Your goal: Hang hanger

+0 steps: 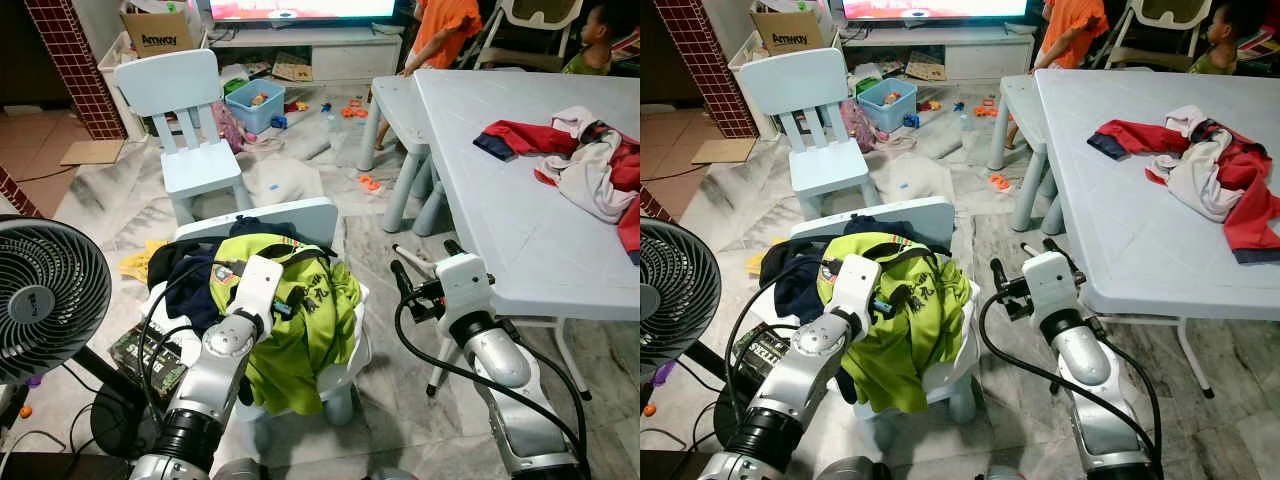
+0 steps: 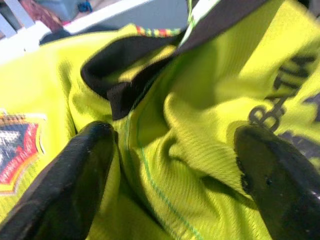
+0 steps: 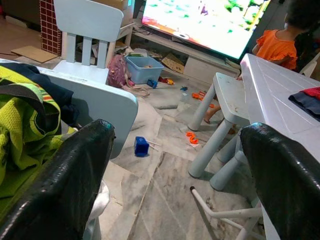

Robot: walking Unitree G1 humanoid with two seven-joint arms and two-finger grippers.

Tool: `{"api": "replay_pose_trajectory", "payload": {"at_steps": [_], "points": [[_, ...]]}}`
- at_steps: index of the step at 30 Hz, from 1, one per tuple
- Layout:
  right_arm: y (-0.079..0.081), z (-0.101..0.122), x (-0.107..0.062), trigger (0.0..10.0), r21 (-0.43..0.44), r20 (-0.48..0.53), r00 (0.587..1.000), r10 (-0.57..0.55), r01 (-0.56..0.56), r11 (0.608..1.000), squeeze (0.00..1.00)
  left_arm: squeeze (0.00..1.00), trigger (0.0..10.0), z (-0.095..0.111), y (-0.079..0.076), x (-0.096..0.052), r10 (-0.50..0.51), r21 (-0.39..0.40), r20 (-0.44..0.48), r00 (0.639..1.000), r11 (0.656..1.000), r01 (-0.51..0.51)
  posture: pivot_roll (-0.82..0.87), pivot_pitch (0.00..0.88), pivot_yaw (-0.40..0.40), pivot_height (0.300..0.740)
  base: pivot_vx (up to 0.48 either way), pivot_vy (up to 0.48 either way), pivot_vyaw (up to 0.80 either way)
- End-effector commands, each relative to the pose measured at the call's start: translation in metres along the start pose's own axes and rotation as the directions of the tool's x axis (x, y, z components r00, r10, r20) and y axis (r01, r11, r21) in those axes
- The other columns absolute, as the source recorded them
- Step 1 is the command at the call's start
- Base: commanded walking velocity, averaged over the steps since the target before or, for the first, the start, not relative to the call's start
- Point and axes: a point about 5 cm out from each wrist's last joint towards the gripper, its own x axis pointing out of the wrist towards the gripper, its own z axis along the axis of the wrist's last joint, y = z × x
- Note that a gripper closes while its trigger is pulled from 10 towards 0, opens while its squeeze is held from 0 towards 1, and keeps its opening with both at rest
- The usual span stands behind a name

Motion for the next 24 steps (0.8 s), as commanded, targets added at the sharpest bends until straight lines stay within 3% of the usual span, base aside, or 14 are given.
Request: {"api": "replay_pose_trajectory", "payload": {"at_steps": [1, 8, 9, 10, 11, 12, 13, 14, 16, 17, 24], "points": [[0.002, 0.002, 0.001, 10.0, -0.006, 0.010, 1.000, 0.008, -0.008, 1.000, 0.00, 1.00, 10.0, 0.003, 0.002, 0.003, -0.005, 0.017, -0.007, 1.000, 1.000, 0.005, -0.05, 0.000, -0.011, 0.740, 0.000, 0.000, 0.00], [0.001, 0.001, 0.000, 10.0, -0.006, 0.006, 1.000, 0.004, -0.004, 1.000, 0.00, 1.00, 10.0, 0.005, 0.006, 0.008, -0.001, 0.044, -0.006, 1.000, 0.999, 0.001, -0.06, 0.000, -0.007, 0.740, 0.000, 0.000, 0.00], [0.002, 0.000, -0.001, 10.0, -0.006, 0.004, 1.000, 0.004, -0.004, 1.000, 0.00, 0.93, 10.0, 0.006, 0.005, 0.010, -0.010, 0.045, -0.009, 1.000, 0.999, 0.011, -0.06, 0.000, -0.007, 0.740, 0.000, 0.000, 0.00], [0.002, 0.000, -0.001, 10.0, -0.006, 0.003, 1.000, 0.005, -0.005, 1.000, 0.00, 0.93, 10.0, 0.005, 0.005, 0.011, -0.015, 0.045, -0.012, 1.000, 0.999, 0.016, -0.06, 0.000, -0.007, 0.740, 0.000, 0.000, 0.00], [0.002, 0.000, -0.001, 10.0, -0.006, 0.003, 1.000, 0.005, -0.005, 1.000, 0.00, 0.27, 10.0, 0.005, 0.004, 0.012, -0.018, 0.044, -0.014, 1.000, 0.999, 0.019, -0.06, 0.000, -0.007, 0.740, 0.000, 0.000, 0.00], [0.003, 0.000, -0.002, 10.0, -0.006, 0.002, 1.000, 0.005, -0.005, 1.000, 0.00, 0.00, 10.0, 0.003, 0.004, 0.013, -0.020, 0.047, -0.024, 1.000, 0.999, 0.021, -0.06, 0.000, -0.007, 0.740, 0.000, 0.000, 0.00], [0.003, 0.000, -0.002, 10.0, -0.007, 0.003, 1.000, 0.006, -0.006, 1.000, 0.00, 0.00, 9.1, 0.001, 0.004, 0.015, -0.029, 0.043, -0.032, 0.999, 0.999, 0.030, -0.06, 0.000, -0.007, 0.740, 0.000, 0.000, 0.00], [0.003, 0.000, -0.002, 10.0, -0.010, 0.002, 1.000, 0.007, -0.007, 1.000, 0.00, 0.00, 4.0, 0.000, 0.005, 0.017, -0.032, 0.037, -0.035, 0.999, 0.999, 0.034, -0.06, 0.000, -0.007, 0.740, 0.000, 0.000, 0.00], [0.003, 0.000, -0.002, 10.0, -0.010, 0.002, 1.000, 0.008, -0.008, 1.000, 0.00, 0.00, 4.0, -0.001, 0.006, 0.017, -0.029, 0.038, -0.037, 0.999, 0.999, 0.031, -0.06, 0.000, -0.007, 0.740, 0.000, 0.000, 0.00], [0.003, 0.000, -0.002, 10.0, -0.012, 0.002, 1.000, 0.007, -0.007, 1.000, 0.00, 0.00, 0.0, -0.001, 0.007, 0.019, -0.038, 0.037, -0.038, 0.999, 0.999, 0.040, -0.07, 0.000, -0.009, 0.740, 0.000, 0.000, 0.00], [0.001, 0.000, -0.003, 10.0, -0.021, -0.001, 1.000, 0.001, -0.001, 1.000, 0.00, 0.00, 0.0, 0.002, 0.014, 0.027, -0.030, 0.048, -0.025, 0.999, 0.998, 0.032, -0.08, 0.000, -0.007, 0.740, 0.000, 0.000, 0.00]]}}
